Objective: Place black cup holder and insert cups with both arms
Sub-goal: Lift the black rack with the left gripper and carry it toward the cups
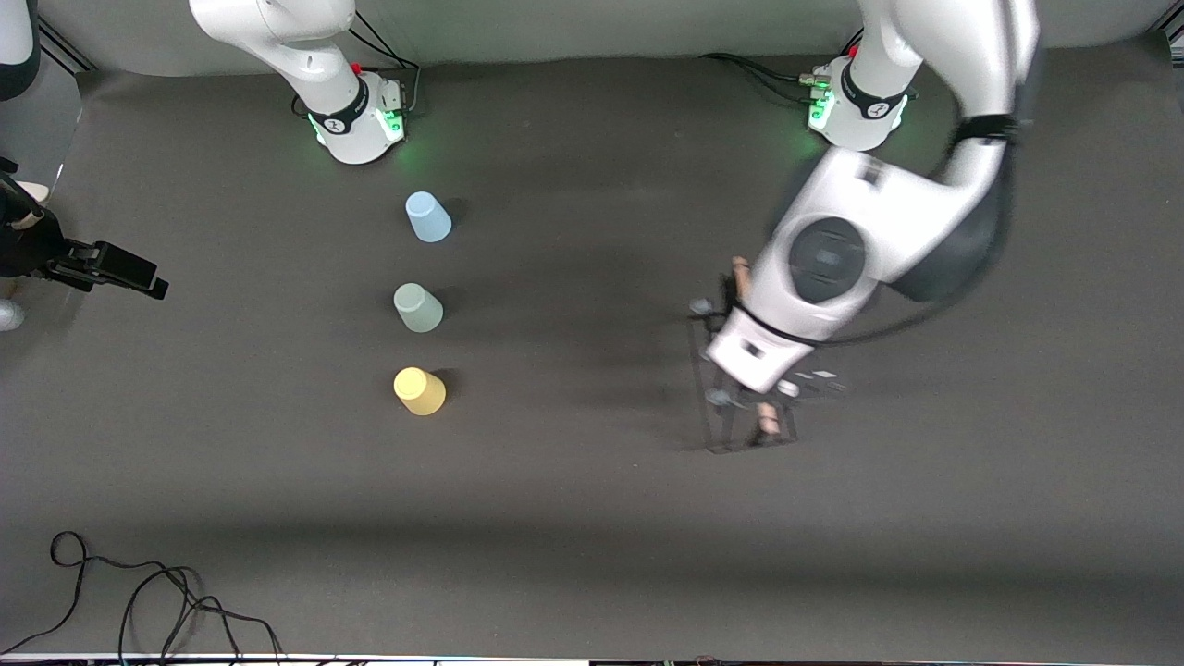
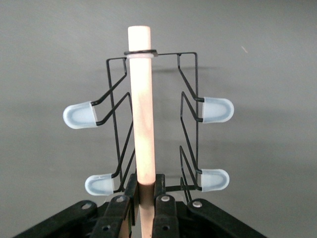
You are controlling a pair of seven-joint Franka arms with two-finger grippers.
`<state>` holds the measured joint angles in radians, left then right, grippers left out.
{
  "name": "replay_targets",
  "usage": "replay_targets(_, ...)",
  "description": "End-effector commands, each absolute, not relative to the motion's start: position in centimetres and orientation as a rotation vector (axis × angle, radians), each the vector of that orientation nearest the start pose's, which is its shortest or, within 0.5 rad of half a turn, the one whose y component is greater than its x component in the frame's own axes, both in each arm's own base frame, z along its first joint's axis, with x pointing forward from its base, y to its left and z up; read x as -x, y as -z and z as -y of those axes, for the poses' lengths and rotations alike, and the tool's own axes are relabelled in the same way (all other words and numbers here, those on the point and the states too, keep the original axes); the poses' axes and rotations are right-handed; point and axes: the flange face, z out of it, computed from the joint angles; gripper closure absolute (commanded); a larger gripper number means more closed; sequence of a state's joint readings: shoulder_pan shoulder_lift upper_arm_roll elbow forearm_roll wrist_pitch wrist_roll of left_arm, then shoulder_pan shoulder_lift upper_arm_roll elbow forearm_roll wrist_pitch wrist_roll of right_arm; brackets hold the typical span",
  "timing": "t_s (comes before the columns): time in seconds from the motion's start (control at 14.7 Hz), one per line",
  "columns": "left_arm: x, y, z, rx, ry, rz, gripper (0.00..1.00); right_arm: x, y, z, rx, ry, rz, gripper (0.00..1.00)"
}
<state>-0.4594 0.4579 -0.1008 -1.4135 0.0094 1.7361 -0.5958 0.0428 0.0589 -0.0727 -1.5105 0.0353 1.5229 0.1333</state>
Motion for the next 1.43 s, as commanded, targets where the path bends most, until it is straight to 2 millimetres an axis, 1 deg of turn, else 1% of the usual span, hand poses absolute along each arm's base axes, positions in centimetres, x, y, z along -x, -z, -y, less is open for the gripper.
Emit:
replay_targets(0.0,-55.6,-42.2,38.7,3.126,-0.240,0.021,1.00,-56.7,-61.9,1.5,3.113,-0.097,-0.216,0.00)
replay_targets(0.07,-55.0,-41.9,40.5,3.149,-0.236,0.014,1.00,-56.7,-61.9,1.5,3.113,-0.097,-0.216,0.00)
replay_targets(0.2,-55.0,-41.4,42.2,3.211,-0.175,0.032,1.00,-56.7,-61.9,1.5,3.114,-0.097,-0.211,0.00)
replay_targets(0.34,-54.8,-39.1,43.6,3.228,-0.234,0.000,1.00,-56.7,-61.9,1.5,3.114,-0.096,-0.197,0.00)
replay_targets(0.48,-54.0,-36.7,45.3,3.229,-0.289,-0.084,1.00,-56.7,-61.9,1.5,3.114,-0.096,-0.194,0.00)
replay_targets(0.55,-53.5,-36.4,46.1,3.234,-0.298,-0.107,1.00,-56.7,-61.9,1.5,3.114,-0.096,-0.194,0.00)
replay_targets(0.68,-53.0,-36.4,47.3,3.255,-0.273,-0.106,1.00,-56.7,-61.9,1.8,3.114,-0.099,-0.204,0.00)
replay_targets(1.02,-52.7,-36.4,48.0,3.263,-0.267,-0.080,1.00,-56.7,-61.9,1.8,3.114,-0.096,-0.204,0.00)
replay_targets(1.16,-52.3,-35.9,48.6,3.260,-0.278,-0.079,1.00,-56.7,-61.9,1.9,3.114,-0.099,-0.206,0.00)
replay_targets(1.36,-52.3,-35.5,48.6,3.253,-0.287,-0.034,1.00,-56.4,-61.9,1.7,3.114,-0.118,-0.201,0.00)
